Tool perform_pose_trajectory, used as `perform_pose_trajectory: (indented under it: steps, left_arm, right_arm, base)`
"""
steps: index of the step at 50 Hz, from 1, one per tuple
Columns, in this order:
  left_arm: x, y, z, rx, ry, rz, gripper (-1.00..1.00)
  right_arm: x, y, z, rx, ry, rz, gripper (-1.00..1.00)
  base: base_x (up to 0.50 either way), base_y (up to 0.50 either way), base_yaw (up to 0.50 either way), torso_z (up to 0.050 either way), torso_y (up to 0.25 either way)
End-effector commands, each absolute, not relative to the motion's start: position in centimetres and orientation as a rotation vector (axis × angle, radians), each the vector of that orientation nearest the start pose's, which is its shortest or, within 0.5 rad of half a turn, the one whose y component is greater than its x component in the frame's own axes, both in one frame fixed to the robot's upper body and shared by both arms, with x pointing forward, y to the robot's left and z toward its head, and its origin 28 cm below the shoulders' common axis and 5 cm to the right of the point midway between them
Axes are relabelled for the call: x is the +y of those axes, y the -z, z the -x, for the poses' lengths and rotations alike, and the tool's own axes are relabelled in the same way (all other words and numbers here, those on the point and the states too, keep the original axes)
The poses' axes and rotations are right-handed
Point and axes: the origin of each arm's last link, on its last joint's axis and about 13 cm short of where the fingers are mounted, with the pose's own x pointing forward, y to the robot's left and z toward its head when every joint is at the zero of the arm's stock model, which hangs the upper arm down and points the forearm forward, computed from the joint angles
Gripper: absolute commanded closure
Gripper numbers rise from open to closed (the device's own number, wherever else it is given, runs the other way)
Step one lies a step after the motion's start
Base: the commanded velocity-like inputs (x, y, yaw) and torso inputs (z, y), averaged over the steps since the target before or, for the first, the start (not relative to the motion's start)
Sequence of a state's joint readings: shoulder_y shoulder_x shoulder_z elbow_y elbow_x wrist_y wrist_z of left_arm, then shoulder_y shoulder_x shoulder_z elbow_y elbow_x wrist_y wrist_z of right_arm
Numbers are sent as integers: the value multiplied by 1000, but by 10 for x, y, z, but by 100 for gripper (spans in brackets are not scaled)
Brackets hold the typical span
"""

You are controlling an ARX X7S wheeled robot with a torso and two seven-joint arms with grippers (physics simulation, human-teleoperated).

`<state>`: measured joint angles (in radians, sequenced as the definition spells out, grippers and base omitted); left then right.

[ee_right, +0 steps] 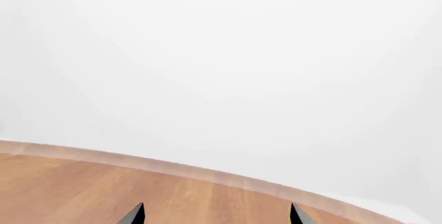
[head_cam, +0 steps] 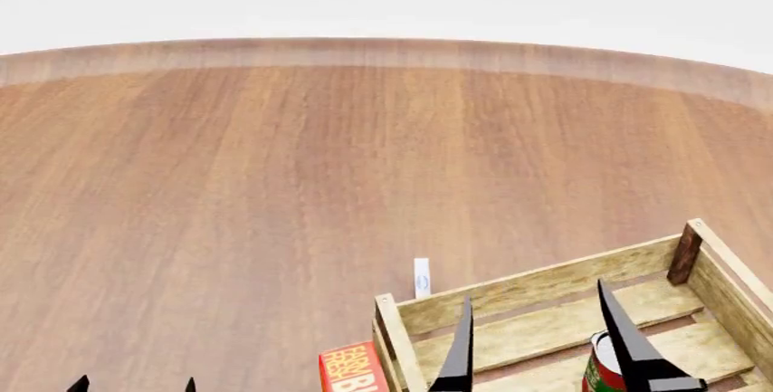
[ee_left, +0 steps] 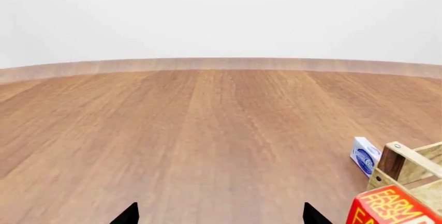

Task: Pick up the tomato sauce, and put it in the wooden tray.

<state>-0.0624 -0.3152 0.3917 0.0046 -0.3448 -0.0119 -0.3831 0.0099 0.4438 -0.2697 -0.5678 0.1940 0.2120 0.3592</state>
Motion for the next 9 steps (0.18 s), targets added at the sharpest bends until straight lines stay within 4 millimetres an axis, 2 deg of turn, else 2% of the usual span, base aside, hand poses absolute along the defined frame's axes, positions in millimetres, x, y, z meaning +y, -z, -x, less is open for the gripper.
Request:
perform_pose_trajectory:
  steps: [1, 9]
  left_arm:
    - [205, -12, -209, 45, -1, 7, -100]
    - [204, -12, -209, 44, -1, 6, -100]
  right_arm:
    - [-102, -125, -162, -358, -97, 182, -100]
    - [-94, -136, -137, -427, -135, 201, -100]
  base:
    - [0, 0, 0, 0, 0]
    - [0, 0, 0, 0, 0]
